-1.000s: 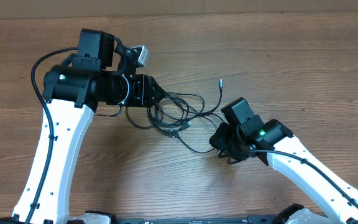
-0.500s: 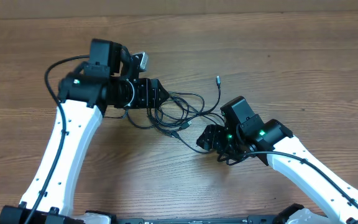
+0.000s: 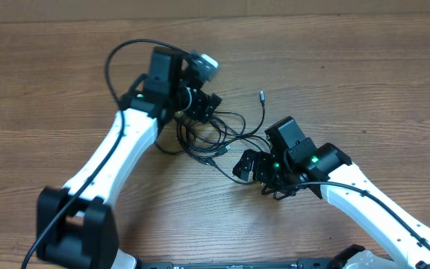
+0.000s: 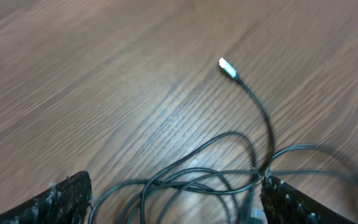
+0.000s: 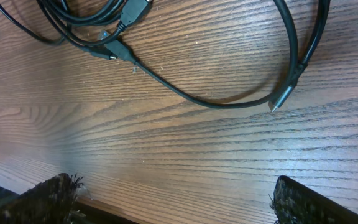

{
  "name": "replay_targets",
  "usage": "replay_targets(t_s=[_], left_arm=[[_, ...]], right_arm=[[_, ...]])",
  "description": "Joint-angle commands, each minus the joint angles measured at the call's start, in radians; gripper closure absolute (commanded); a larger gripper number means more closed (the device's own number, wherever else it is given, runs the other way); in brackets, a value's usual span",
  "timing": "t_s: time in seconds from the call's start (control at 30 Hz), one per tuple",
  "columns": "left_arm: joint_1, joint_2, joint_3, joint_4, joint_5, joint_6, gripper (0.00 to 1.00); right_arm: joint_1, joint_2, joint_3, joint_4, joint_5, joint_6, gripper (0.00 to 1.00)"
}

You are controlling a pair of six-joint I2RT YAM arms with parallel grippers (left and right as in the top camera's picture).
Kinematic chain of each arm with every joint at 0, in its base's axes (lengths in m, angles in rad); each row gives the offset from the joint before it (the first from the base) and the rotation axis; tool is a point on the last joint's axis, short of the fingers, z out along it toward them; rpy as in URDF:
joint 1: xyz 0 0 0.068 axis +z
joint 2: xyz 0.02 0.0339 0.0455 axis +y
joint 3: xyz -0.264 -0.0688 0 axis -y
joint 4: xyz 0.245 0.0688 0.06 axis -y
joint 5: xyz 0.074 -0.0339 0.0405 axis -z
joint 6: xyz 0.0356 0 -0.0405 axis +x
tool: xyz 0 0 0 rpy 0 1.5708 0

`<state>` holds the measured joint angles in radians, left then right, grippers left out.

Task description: Untangle cables

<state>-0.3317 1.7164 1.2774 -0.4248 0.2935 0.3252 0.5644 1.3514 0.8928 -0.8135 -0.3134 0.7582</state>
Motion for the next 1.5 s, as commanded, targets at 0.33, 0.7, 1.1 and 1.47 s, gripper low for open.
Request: replay_targets(t_s=[0.33, 0.7, 1.1, 1.47], left_arm=[[-0.048, 0.285, -0.014, 0.146, -0.092, 0.431, 0.29], [-0.048, 0.415, -0.014, 0.321, -0.102, 0.468, 0.36], [-0.048, 0.393, 0.011, 0.350, -0.264, 0.248, 0.96], [-0.040, -0.066, 0.018, 0.193, -0.301, -0.151, 0.96]], right_arm=[[0.002, 0.001, 0.006, 0.000, 0.009, -0.008, 0.00], [0.002, 0.001, 0.006, 0.000, 0.009, -0.008, 0.00], [0.002, 0.001, 0.006, 0.000, 0.009, -0.008, 0.00], [0.002, 0.001, 0.006, 0.000, 0.009, -0.008, 0.00]])
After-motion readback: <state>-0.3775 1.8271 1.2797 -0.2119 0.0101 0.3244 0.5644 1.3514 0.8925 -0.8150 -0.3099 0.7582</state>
